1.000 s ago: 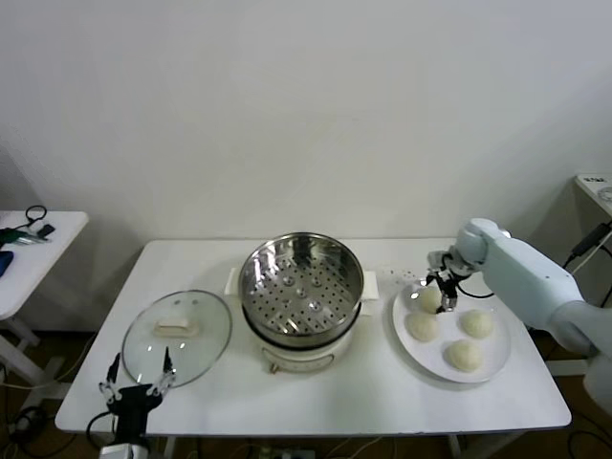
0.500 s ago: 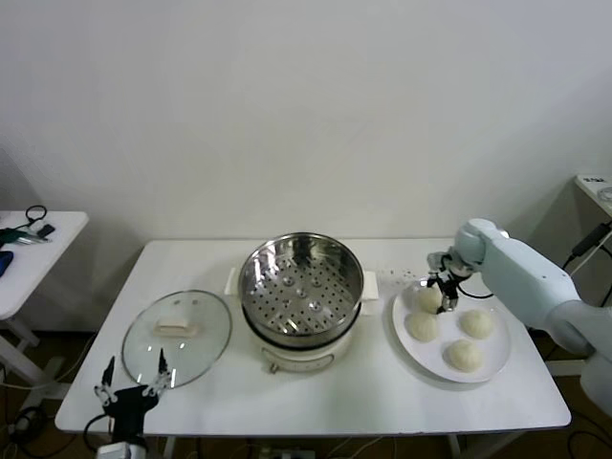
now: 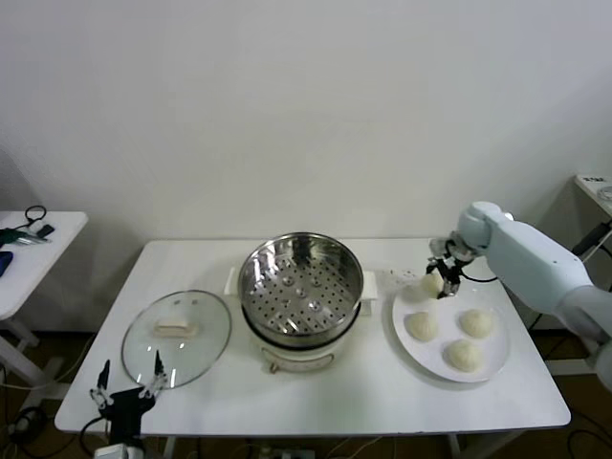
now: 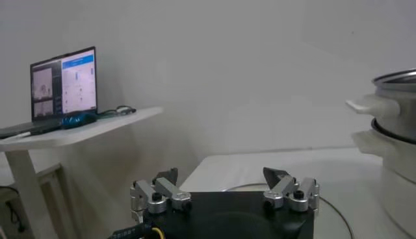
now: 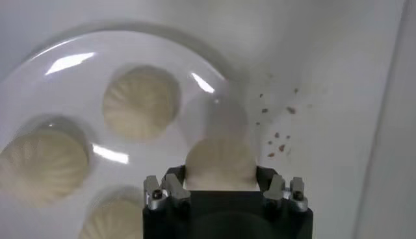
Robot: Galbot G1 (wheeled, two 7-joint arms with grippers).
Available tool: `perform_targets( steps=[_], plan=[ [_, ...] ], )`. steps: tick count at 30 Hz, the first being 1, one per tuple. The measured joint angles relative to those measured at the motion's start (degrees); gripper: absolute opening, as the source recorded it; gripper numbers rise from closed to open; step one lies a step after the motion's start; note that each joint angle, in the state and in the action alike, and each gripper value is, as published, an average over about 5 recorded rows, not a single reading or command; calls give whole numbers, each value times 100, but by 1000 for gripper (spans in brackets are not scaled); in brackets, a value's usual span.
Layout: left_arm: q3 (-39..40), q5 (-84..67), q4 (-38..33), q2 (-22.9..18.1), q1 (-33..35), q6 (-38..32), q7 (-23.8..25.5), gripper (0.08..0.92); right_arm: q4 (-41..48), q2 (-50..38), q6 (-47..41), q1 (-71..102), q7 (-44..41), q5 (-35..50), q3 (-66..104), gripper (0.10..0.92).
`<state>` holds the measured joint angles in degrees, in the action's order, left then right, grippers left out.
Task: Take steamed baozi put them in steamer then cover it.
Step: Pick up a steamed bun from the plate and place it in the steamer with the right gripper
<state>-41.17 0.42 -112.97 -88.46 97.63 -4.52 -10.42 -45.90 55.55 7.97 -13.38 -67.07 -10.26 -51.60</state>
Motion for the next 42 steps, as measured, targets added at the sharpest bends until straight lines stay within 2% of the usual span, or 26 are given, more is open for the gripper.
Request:
perform_targets(
  steps=[11,22,32,42],
  plan=[
    [29,73,-7,14,66,24,12,823,-560,507,764,-1332,-159,232,-782,705],
    [14,68,16,33,125,12,22,823,-1228,1367,1576,-1834,-156,8,-1115,709],
    [16,71,-14,45,156,44,86,823,-1423,2077,2196,-1612,-26,-718,-1117,712],
    [25,89,-12,45,147,64,132,823,-1385,2407,2615,-1158,100,-1616,-1100,712]
  ],
)
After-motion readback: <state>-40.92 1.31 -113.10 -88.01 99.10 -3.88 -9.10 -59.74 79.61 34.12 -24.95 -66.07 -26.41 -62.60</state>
